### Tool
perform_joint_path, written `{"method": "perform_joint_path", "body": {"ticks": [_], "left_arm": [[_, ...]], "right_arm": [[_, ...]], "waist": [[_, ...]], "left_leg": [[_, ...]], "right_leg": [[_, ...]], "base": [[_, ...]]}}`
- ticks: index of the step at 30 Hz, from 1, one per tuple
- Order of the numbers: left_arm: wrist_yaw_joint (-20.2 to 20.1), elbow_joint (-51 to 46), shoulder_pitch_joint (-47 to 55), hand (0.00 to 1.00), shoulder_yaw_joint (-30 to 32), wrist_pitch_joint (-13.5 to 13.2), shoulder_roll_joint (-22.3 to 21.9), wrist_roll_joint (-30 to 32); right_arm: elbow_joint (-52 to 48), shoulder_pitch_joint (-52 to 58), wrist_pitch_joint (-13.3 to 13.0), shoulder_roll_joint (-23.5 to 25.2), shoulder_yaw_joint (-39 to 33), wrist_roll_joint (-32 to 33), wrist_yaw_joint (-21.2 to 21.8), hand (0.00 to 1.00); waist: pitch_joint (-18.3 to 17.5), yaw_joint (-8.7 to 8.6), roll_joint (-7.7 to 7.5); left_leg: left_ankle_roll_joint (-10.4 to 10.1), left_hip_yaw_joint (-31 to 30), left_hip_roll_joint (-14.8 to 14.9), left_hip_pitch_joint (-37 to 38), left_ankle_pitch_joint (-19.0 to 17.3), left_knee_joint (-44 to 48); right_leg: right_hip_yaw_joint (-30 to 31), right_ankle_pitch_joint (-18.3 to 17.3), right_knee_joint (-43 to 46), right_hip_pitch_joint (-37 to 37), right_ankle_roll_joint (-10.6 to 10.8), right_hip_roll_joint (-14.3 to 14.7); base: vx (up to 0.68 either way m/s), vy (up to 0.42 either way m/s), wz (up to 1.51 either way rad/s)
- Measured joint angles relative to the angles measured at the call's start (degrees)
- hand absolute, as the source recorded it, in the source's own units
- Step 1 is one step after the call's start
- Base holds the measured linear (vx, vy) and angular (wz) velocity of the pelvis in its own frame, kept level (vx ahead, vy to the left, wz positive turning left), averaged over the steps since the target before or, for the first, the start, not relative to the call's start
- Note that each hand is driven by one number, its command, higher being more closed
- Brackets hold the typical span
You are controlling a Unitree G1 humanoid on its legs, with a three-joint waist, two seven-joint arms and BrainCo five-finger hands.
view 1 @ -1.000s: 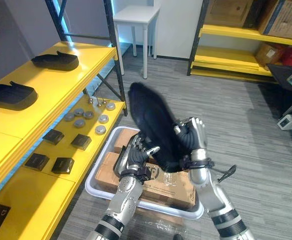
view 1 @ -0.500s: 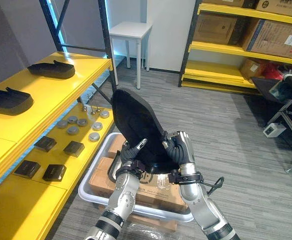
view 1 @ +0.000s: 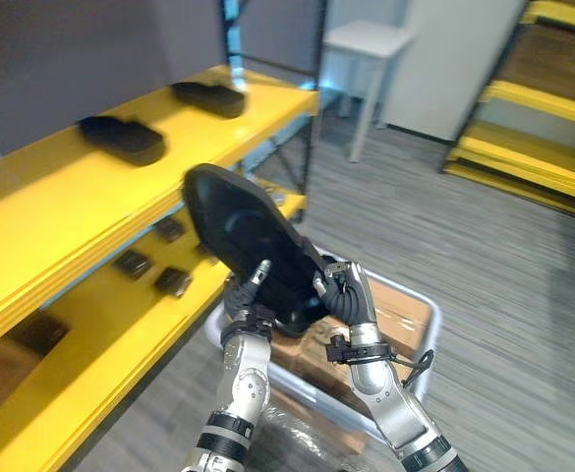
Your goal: Walk over and take plastic housings, then place them on the shelf
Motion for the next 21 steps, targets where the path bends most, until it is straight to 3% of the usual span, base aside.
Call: {"method": "perform_joint_path", "body": {"ticks": [2,3,5,7,9,10,11,12,13,14,15,16,17,19,21], "left_arm": [[0.0,-2.8,1.5,1.0,1.0,-0.2,0.7,0.1],[0.1,-6.4,4.0,1.0,2.5,-0.4,1.3,2.4],[0.3,-9.1,6.6,1.0,3.0,-0.3,2.2,5.2],[0.5,-13.1,10.5,1.0,3.0,0.2,3.6,10.3],[0.7,-14.5,12.4,1.0,3.0,1.1,3.9,15.5],[0.7,-15.3,13.2,1.0,2.5,2.1,4.3,19.4],[0.6,-16.1,13.6,1.0,2.2,3.0,5.0,22.9],[0.6,-16.8,13.8,1.0,2.2,3.3,5.7,24.3],[0.8,-17.6,13.3,1.0,2.2,3.3,7.9,27.0],[1.0,-17.7,12.5,1.0,2.2,3.3,9.8,28.7],[1.2,-17.7,12.2,1.0,2.3,3.3,10.6,29.4],[1.2,-17.7,11.8,1.0,2.2,3.3,11.7,30.3],[1.1,-17.9,11.7,1.0,2.2,3.3,12.5,30.4],[0.7,-18.7,11.5,1.0,2.0,3.3,13.7,30.4],[-0.1,-19.6,11.5,1.0,1.8,3.1,15.3,31.5]], "right_arm": [[0.7,0.0,0.0,0.1,0.0,0.3,0.5,0.0],[0.8,0.6,0.0,0.4,-0.3,1.7,1.2,0.0],[0.8,1.7,0.0,1.0,-0.9,2.5,1.3,0.0],[0.3,3.6,0.0,1.7,-2.9,3.8,2.0,0.0],[0.3,5.7,0.0,1.9,-5.1,4.9,2.6,0.0],[0.3,7.8,0.0,1.9,-7.1,5.9,3.2,0.0],[0.3,9.3,0.0,1.8,-9.6,6.7,3.4,0.0],[0.3,9.9,0.0,2.0,-10.8,7.1,3.4,0.0],[0.2,10.8,-0.1,2.5,-13.7,7.4,3.4,0.0],[-1.1,12.1,-0.1,3.5,-16.2,7.7,3.4,0.0],[-2.1,13.0,-0.1,3.6,-17.3,7.9,3.4,0.0],[-4.4,14.7,-0.4,3.8,-19.9,8.6,3.4,0.0],[-6.0,16.0,-0.7,3.9,-23.0,8.6,3.4,0.0],[-6.5,18.0,-1.0,3.8,-27.2,8.6,3.3,0.0],[-7.2,21.5,-1.0,3.8,-28.7,8.6,3.3,0.0]], "waist": [[0.3,0.71,0.6],[0.8,1.74,1.32],[0.7,1.91,1.3],[0.6,2.24,0.95],[0.5,2.5,0.97],[0.5,2.38,0.74],[0.5,1.91,0.66],[0.4,1.5,0.79],[0.5,-0.02,0.98],[0.5,-0.98,0.91],[0.5,-1.26,0.96],[0.5,-1.82,0.94],[0.4,-1.81,0.79],[0.3,-2.04,0.67],[-0.6,-1.76,-0.83]], "left_leg": [[-0.5,1.7,0.1,-0.2,0.9,0.3],[-2.1,1.9,-0.2,-0.5,2.8,1.3],[-2.7,3.2,-0.9,0.0,3.8,2.3],[-2.5,2.6,-3.9,0.0,2.8,5.3],[-1.3,1.1,-6.6,0.2,-0.2,7.9],[-0.4,-0.6,-9.0,1.2,-2.0,9.6],[0.6,-2.9,-10.9,2.3,-4.0,10.8],[1.0,-4.2,-11.7,3.0,-4.7,10.9],[1.8,-8.3,-12.3,3.5,-5.5,10.7],[2.2,-11.7,-12.8,4.3,-5.4,9.2],[2.3,-13.3,-13.3,4.8,-5.3,8.4],[2.5,-16.6,-14.8,6.1,-5.1,7.0],[2.5,-18.7,-16.0,7.5,-5.0,6.0],[2.5,-21.3,-17.1,8.5,-5.0,6.0],[1.4,-22.7,-18.8,9.5,-5.8,5.9]], "right_leg": [[-1.5,-0.4,0.6,0.6,0.6,-0.8],[-3.7,-1.2,1.1,2.2,1.7,-2.0],[-5.8,-2.3,2.7,3.6,3.1,-4.0],[-7.8,-5.2,9.6,4.1,6.0,-10.1],[-7.6,-5.9,17.9,3.7,6.2,-15.7],[-6.2,-5.3,27.6,2.5,4.4,-21.1],[0.1,-0.9,37.4,-0.6,-3.1,-24.5],[5.5,2.8,41.2,-3.1,-7.6,-24.6],[16.5,1.1,49.0,-7.6,-2.9,-21.1],[22.9,-8.9,52.4,-10.4,-0.5,-14.2],[24.7,-12.1,51.2,-11.0,-0.3,-11.0],[25.7,-15.7,45.2,-11.1,0.6,-7.0],[25.8,-16.9,37.4,-11.1,1.1,-4.3],[27.2,-15.9,26.3,-11.3,1.0,-1.2],[26.7,-5.6,18.1,-11.6,0.2,-0.8]], "base": [[0.11,0.131,0.96],[0.13,0.135,0.63],[0.21,0.14,0.74],[0.28,0.196,0.75],[0.27,0.26,0.67],[0.23,0.332,0.97],[0.21,0.349,1.0],[0.19,0.329,1.2],[0.23,0.182,1.48],[0.31,0.122,1.57],[0.35,0.045,1.63],[0.37,0.058,1.46],[0.32,0.037,1.38],[0.3,-0.055,1.21],[0.3,-0.102,0.9]]}}
